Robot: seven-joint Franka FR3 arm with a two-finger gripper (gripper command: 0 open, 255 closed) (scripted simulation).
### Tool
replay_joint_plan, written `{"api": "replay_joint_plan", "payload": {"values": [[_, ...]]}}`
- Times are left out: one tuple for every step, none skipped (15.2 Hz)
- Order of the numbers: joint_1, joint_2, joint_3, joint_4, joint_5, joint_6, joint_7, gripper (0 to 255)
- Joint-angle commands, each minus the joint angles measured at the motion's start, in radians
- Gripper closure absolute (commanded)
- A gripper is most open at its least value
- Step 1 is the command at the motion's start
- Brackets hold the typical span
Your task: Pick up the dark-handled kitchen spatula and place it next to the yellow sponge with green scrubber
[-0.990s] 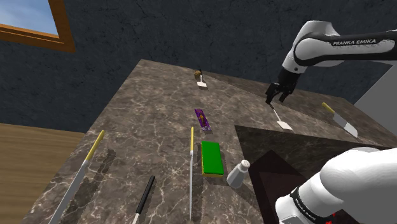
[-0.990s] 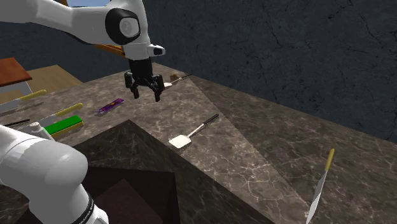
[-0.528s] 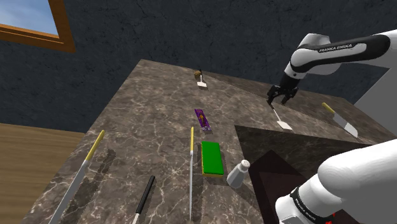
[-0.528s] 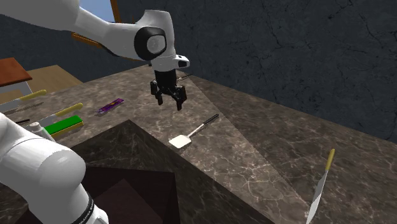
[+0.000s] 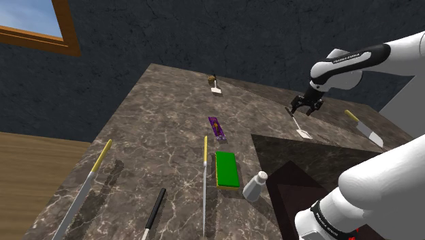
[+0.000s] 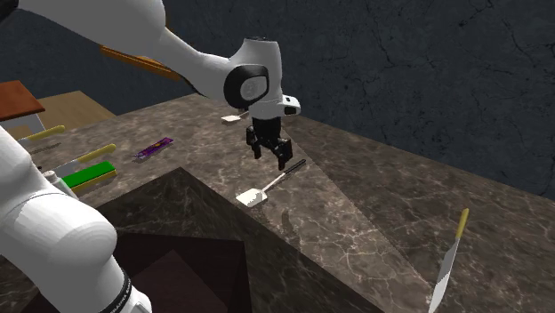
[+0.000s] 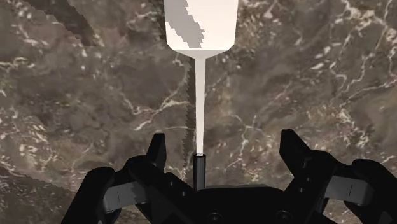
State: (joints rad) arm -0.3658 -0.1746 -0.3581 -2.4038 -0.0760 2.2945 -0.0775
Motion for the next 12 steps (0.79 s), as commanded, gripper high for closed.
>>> {"api": "replay_joint_plan", "payload": {"values": [[-0.01,0.062,-0.023,0.03,0.029,0.04,-0.008,0],[-0.01,0.071,-0.024,0.025,0.034,0.054,-0.011,0],[-0.009,0.081,-0.025,0.021,0.038,0.068,-0.014,0],[-0.009,0.092,-0.026,0.016,0.043,0.082,-0.018,0],[-0.008,0.102,-0.027,0.012,0.048,0.096,-0.022,0],[-0.008,0.113,-0.028,0.008,0.054,0.11,-0.026,0],[-0.007,0.124,-0.028,0.004,0.06,0.124,-0.03,0],[-0.007,0.135,-0.029,0.001,0.066,0.138,-0.035,0],[-0.006,0.142,-0.029,-0.001,0.07,0.146,-0.037,0],[-0.006,0.142,-0.029,-0.001,0.07,0.146,-0.037,0],[-0.006,0.142,-0.029,-0.001,0.07,0.146,-0.037,0],[-0.006,0.142,-0.029,-0.001,0.07,0.146,-0.037,0]]}}
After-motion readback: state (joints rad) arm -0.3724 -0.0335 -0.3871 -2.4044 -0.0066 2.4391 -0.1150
